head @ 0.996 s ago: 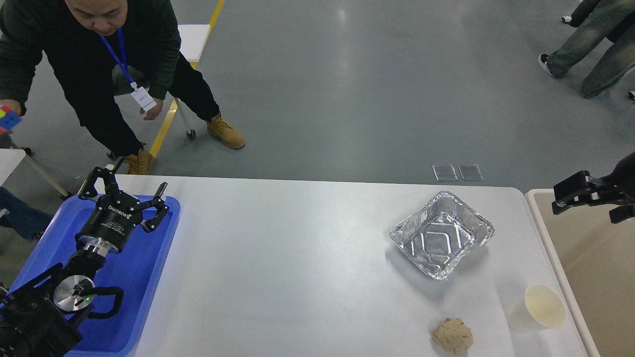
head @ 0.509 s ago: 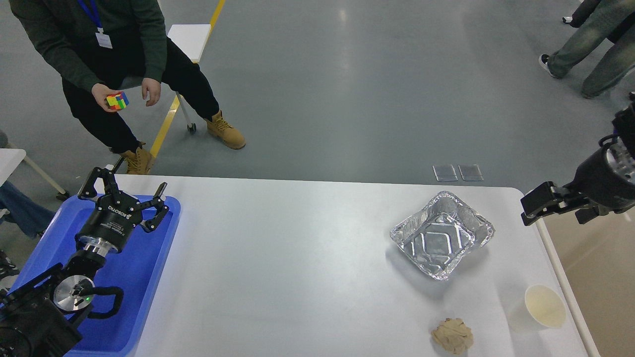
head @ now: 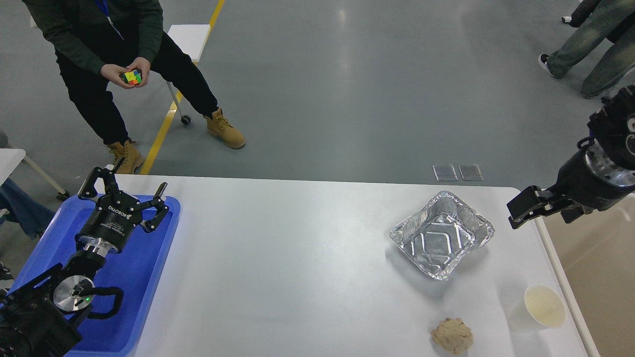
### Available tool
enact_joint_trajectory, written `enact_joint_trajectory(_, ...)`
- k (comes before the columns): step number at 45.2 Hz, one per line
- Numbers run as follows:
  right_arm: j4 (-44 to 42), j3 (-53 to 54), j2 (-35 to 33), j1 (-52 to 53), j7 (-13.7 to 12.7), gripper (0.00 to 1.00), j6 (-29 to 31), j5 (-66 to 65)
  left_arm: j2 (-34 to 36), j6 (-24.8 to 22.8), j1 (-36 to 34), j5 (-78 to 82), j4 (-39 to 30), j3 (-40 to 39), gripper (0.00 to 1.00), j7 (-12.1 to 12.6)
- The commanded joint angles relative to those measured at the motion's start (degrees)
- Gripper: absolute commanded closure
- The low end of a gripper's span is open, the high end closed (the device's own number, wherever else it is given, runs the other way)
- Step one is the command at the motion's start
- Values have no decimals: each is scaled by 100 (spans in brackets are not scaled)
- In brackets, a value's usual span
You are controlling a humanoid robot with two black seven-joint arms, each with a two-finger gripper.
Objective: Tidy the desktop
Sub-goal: 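Lower the right gripper toward the white paper cup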
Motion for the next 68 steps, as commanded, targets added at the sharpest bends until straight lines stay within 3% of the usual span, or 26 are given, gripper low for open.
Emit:
enact_joint_trajectory(1, 5, -287, 63, -61, -229, 0, 29, 758, 0, 0, 0, -5, 0, -4, 1, 6)
enact_joint_trajectory(48, -135, -410, -60, -237, -246, 0, -68, 794, 0, 0, 0, -5, 0, -4, 1, -3)
enact_joint_trajectory(58, -135, -313, -737, -474, -203, 0, -15, 618, 0, 0, 0, -5, 0, 5, 1, -3)
enact_joint_trajectory(68, -135, 213, -1483, -957, -185, 0, -226, -761, 0, 0, 0, -5, 0, -4, 1, -3)
